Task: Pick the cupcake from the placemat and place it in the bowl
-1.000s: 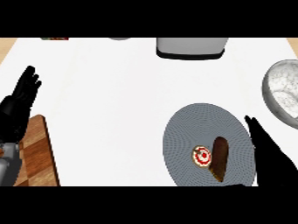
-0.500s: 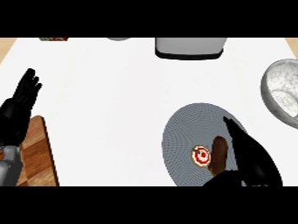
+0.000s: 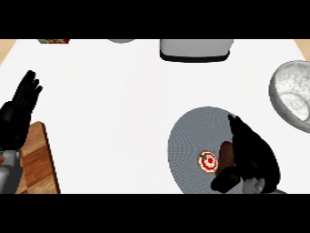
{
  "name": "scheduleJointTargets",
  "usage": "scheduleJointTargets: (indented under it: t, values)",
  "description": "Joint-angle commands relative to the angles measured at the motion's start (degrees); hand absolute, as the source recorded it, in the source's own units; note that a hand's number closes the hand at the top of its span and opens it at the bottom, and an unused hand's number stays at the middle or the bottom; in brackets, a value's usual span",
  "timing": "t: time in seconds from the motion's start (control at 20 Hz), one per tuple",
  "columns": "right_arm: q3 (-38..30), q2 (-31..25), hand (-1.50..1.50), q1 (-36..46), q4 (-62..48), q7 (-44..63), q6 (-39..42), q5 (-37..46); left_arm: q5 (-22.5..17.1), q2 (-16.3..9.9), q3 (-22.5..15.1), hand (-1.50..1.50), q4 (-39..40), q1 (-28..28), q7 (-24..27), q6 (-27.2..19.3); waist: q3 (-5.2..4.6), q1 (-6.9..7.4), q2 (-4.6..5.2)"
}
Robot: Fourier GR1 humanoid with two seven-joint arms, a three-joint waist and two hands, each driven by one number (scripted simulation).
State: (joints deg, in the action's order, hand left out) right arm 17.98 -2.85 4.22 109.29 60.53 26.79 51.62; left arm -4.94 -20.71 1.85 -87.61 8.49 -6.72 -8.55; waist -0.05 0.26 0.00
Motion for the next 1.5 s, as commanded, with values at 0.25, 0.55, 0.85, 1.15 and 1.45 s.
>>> scheduleJointTargets:
  t: [0.25,0.55,0.85,1.15,1.45]
  values:
    - [4.0,2.8,-1.50,0.4,-5.8,9.7,-1.3,-1.4,1.1,0.9,0.8,0.00,-1.6,-3.3,1.8,1.5,0.04,0.11,-0.04]
    - [4.2,2.8,-1.50,-3.1,-9.2,5.0,-5.3,1.8,2.8,2.8,0.6,0.00,-2.2,-0.1,-1.8,-0.2,0.06,-0.26,-0.03]
    - [3.9,2.8,-1.50,-3.7,-15.3,0.5,-11.0,4.6,3.2,2.1,2.3,0.00,-1.6,1.1,-2.7,1.4,0.06,-0.27,0.00]
    - [2.5,2.8,-1.50,0.9,-16.7,4.8,-8.6,0.1,3.6,3.3,3.7,0.00,-1.4,-1.6,0.3,2.9,0.05,-0.12,0.00]
    - [0.8,2.8,1.50,3.3,-20.6,-2.3,-9.5,-1.9,5.0,5.1,3.1,0.00,-2.3,0.2,-2.2,3.4,0.05,-0.19,-0.01]
